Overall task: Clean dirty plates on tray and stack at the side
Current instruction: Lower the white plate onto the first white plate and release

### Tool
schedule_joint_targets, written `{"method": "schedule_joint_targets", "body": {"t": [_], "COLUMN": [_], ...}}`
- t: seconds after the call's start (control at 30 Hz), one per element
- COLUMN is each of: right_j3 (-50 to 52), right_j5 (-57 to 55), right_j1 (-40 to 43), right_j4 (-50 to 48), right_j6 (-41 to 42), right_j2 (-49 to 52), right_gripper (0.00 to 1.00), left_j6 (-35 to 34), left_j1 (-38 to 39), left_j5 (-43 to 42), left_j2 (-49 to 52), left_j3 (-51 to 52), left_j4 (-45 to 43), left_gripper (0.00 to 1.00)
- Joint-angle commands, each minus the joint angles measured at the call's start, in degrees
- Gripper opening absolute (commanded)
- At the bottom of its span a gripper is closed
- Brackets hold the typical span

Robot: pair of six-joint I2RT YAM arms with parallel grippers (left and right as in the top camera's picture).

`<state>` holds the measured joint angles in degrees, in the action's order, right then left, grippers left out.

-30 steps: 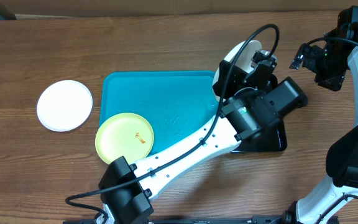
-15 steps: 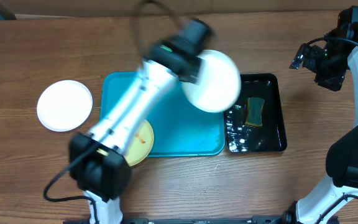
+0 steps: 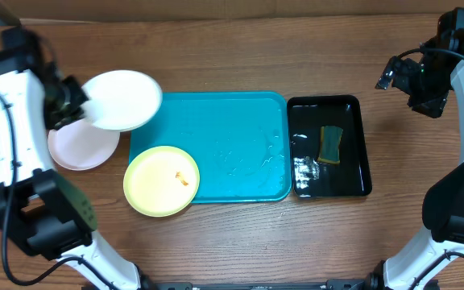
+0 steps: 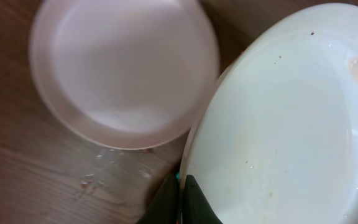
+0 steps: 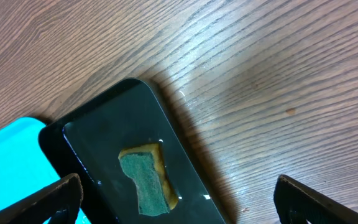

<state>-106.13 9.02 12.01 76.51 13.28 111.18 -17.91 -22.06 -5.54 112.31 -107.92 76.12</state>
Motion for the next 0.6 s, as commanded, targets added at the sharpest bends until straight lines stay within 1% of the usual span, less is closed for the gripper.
{"method": "schedule_joint_targets", "body": {"t": [0.0, 0.1, 0.17, 0.27, 0.33, 0.43, 0.47, 0.5, 0.53, 0.57], "right_j3": [-0.3, -0.3, -0.3, -0.3, -0.3, -0.3, -0.3, -0.3, -0.3, -0.3], "right_j5": [0.0, 0.0, 0.0, 0.0, 0.0, 0.0, 0.0, 0.0, 0.0, 0.0], "right_j1": [0.3, 0.3, 0.3, 0.3, 0.3, 0.3, 0.3, 0.3, 0.3, 0.3], "right_j4": [-0.1, -0.1, -0.1, -0.1, -0.1, -0.1, -0.1, -0.1, -0.1, -0.1], "right_j6": [0.3, 0.2, 0.2, 0.2, 0.2, 0.2, 0.2, 0.2, 0.2, 0.2], "right_j2": [-0.5, -0.5, -0.5, -0.5, -0.5, -0.5, -0.5, -0.5, -0.5, -0.5], "right_gripper": [1.00, 1.00, 1.00, 1.00, 1.00, 1.00, 1.00, 1.00, 1.00, 1.00], "left_j6": [-1.4, -1.4, -1.5, -1.7, -1.7, -1.9, -1.9, -1.9, -1.9, -1.8], "left_j1": [-6.1, -9.1, -10.3, -10.8, -11.1, -11.2, -11.2, -11.2, -11.2, -11.2], "left_j5": [0.0, 1.8, 8.0, 14.3, 16.2, 16.5, 16.3, 16.0, 15.0, 13.5], "left_j2": [-0.5, -0.5, -0.5, -0.5, -0.5, -0.5, -0.5, -0.5, -0.5, -0.5], "left_j3": [1.9, 3.8, 5.6, 7.3, 8.5, 9.8, 9.9, 9.9, 9.9, 9.9], "left_j4": [0.2, -0.4, -0.8, -1.3, -2.0, -3.5, -3.8, -4.0, -4.2, -4.2], "left_gripper": [0.04, 0.04, 0.04, 0.04, 0.04, 0.04, 0.05, 0.19, 0.44, 0.76]}}
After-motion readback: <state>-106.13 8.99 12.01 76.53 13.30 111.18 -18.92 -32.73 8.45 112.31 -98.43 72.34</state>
